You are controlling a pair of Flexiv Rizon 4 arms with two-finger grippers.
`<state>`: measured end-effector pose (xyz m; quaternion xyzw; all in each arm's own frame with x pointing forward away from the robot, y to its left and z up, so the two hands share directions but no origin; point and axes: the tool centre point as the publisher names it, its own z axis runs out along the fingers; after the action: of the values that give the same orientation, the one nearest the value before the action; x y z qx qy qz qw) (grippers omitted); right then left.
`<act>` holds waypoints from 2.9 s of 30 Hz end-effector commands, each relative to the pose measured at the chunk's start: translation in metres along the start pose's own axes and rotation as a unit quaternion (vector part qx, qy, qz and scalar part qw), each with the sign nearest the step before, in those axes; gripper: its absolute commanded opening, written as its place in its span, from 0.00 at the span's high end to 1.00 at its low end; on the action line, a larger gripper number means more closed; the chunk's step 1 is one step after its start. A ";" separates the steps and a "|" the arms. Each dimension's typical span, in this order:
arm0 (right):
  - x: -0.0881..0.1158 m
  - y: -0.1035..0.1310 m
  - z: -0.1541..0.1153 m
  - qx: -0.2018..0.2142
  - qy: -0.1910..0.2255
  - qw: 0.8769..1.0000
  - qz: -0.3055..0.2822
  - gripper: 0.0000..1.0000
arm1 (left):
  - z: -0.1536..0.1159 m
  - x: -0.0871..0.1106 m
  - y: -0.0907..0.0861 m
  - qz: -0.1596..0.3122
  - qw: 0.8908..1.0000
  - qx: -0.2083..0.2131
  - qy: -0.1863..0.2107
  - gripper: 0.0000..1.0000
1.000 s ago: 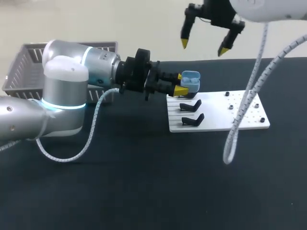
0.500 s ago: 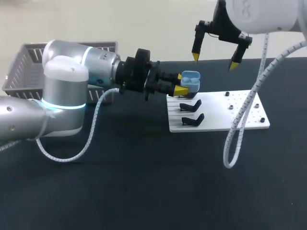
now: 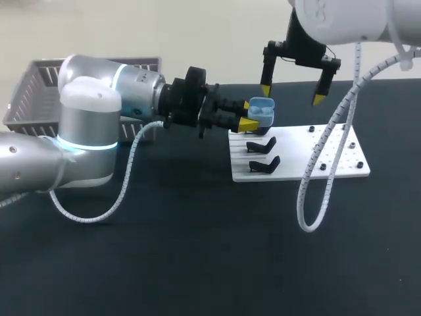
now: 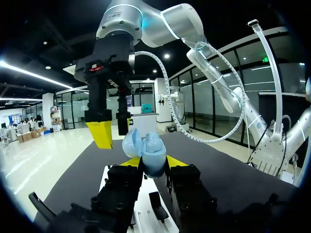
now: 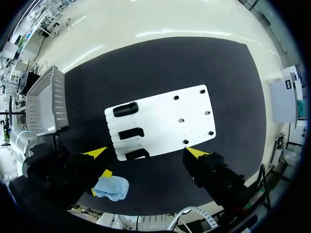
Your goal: Pick up each earbud case from the left stands, insert the matching earbuds, close the lid, and place the case in the box.
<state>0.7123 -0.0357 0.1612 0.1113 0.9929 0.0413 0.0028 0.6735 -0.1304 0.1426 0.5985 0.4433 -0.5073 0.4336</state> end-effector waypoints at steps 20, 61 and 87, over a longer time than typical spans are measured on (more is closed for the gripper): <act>0.036 -0.002 -0.012 0.007 0.013 1.000 -0.006 0.00 | 0.000 0.000 0.000 0.001 1.000 -0.001 0.000 1.00; 0.085 -0.014 -0.109 -0.172 -0.229 0.953 -0.098 0.00 | -0.055 -0.033 -0.028 -0.005 0.987 -0.156 0.047 1.00; 0.083 -0.010 -0.112 -0.184 -0.223 0.952 -0.101 0.00 | -0.264 -0.005 0.003 -0.032 0.891 -0.402 0.208 1.00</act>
<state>0.6292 -0.0358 0.2732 0.0125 0.9495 0.1968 0.2442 0.7277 0.1216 0.1786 0.4833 0.6909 -0.2168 0.4920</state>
